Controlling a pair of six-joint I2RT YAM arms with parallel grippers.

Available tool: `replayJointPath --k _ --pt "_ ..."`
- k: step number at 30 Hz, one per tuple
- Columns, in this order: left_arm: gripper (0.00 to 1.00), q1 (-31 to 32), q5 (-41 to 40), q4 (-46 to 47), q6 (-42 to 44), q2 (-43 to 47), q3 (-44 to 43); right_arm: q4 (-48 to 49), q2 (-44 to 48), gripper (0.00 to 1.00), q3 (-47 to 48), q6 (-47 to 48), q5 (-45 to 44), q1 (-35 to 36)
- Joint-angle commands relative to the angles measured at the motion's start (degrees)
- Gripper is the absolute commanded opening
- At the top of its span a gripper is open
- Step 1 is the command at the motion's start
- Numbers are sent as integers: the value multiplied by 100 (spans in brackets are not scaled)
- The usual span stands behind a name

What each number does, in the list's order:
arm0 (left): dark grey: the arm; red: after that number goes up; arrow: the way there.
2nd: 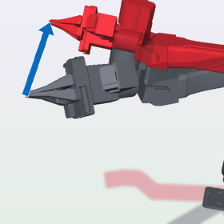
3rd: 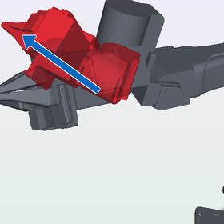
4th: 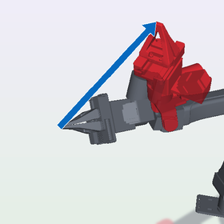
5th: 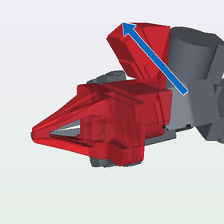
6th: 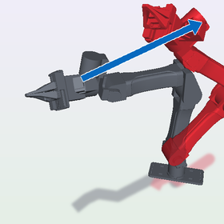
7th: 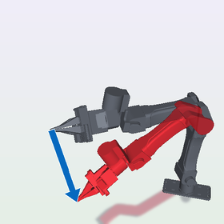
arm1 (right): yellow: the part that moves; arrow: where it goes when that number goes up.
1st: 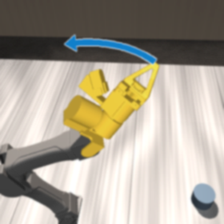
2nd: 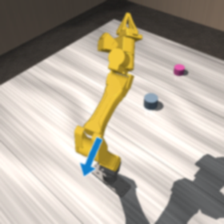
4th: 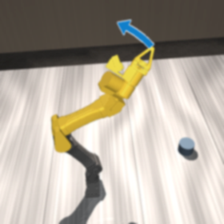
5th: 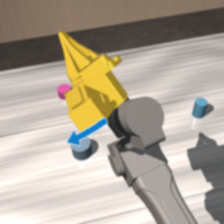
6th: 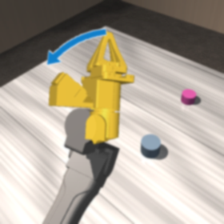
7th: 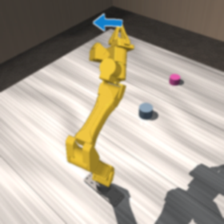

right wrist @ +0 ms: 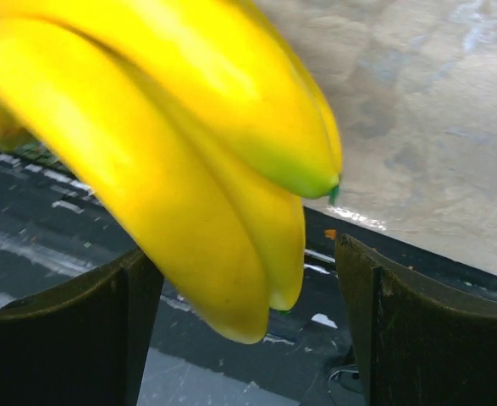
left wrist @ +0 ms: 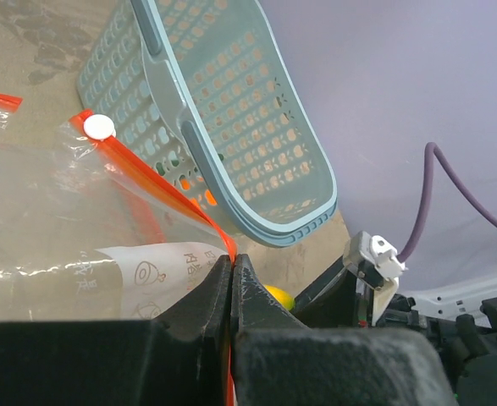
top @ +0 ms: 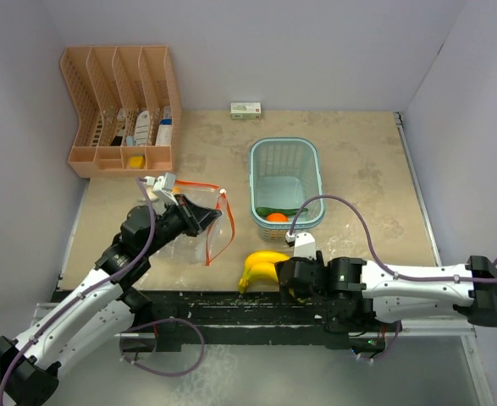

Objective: Place the food in the zip-top bag and seal the zipper
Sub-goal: Pick up the fake fruit from the center of the board.

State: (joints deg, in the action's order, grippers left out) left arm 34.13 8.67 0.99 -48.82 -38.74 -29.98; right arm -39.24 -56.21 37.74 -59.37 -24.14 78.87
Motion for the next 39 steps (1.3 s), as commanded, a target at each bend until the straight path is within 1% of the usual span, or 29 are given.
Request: replayJointPath --k 1,3,5,8,12,14,17,19,20,24,27,28,29,32,34,36,37,39 --pt "0 6 -77 36 139 126 -8 -513 -293 79 228 -726 -791 82" --pt "0 3 -84 15 140 130 -14 -438 -366 76 173 -738 -784 110" --pt "0 4 -87 21 136 130 -15 -237 -382 70 86 -702 -734 138" --pt "0 6 -84 17 128 130 -18 111 -308 59 -56 -624 -691 214" --pt "0 6 -92 -47 144 163 -26 303 -174 45 -223 -623 -889 324" --pt "0 1 -110 -92 144 197 -26 459 -101 35 -331 -569 -916 343" --pt "0 6 -139 -160 146 263 -35 670 -43 17 -423 -489 -925 372" --pt "0 6 -166 -230 146 324 -56 681 -31 8 -391 -437 -959 404" --pt "0 6 -184 -270 152 357 -75 660 -31 0 -361 -409 -987 434" --pt "0 6 -237 -401 188 461 -147 474 -96 0 -113 -462 -1203 708" --pt "0 6 -251 -455 207 507 -196 267 -336 0 273 -510 -1370 1115" --pt "0 2 -247 -464 213 503 -220 93 -523 0 479 -589 -1559 1312" --pt "0 5 -243 -475 214 496 -239 -159 -696 0 711 -757 -1758 1510" --pt "0 6 -221 -511 237 498 -301 -1484 -1343 0 1581 -1549 -2414 2042" --pt "0 6 -221 -565 245 544 -343 -2360 -1775 0 2186 -2179 -2763 2274" --pt "0 5 -237 -638 245 629 -370 -3313 -2121 0 2570 -2962 -3010 2447" --pt "0 5 -260 -690 249 685 -398 -3558 -2221 0 2692 -3193 -3118 2507" --pt "0 6 -328 -897 290 821 -470 -3580 -2184 0 2745 -3216 -3217 2536"
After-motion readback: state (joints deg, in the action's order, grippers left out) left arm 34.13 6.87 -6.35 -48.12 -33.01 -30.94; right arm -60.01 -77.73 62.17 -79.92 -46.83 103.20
